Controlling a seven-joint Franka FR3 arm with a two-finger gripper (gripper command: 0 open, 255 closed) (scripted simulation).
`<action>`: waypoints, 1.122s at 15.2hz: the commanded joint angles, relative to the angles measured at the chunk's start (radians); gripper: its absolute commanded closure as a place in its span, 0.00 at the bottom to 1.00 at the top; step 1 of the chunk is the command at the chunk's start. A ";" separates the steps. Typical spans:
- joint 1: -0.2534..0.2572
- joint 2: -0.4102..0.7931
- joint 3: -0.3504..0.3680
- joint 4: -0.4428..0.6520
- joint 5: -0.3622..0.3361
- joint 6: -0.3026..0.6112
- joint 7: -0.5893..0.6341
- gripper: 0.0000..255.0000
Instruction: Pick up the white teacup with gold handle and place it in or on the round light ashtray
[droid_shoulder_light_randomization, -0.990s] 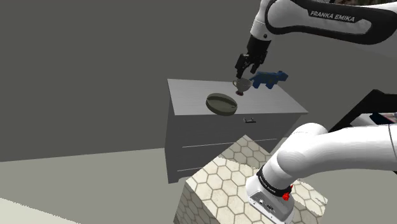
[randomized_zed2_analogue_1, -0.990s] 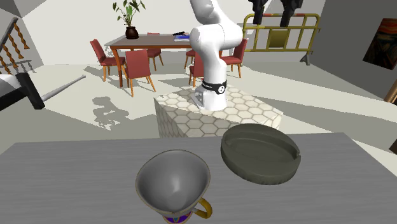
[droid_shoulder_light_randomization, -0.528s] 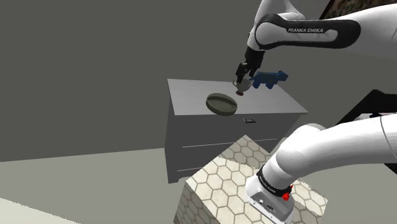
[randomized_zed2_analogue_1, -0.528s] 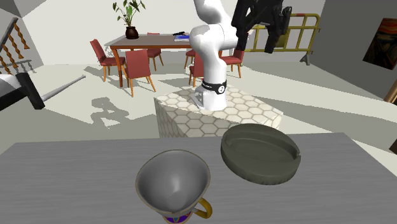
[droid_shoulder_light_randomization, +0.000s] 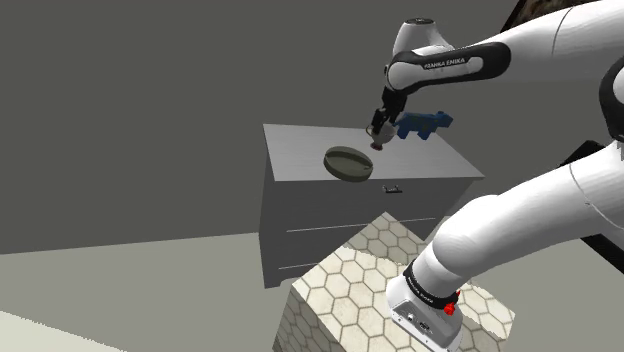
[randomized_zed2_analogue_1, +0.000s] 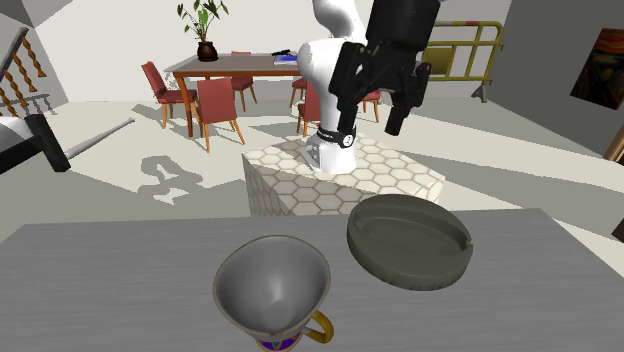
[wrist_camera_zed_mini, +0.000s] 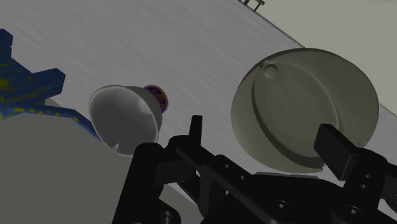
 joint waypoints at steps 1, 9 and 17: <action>-0.004 0.066 -0.024 0.019 -0.015 0.059 -0.027 0.00; -0.031 0.354 -0.115 0.157 -0.011 0.260 -0.173 0.00; -0.062 0.506 -0.135 0.210 0.030 0.376 -0.237 0.00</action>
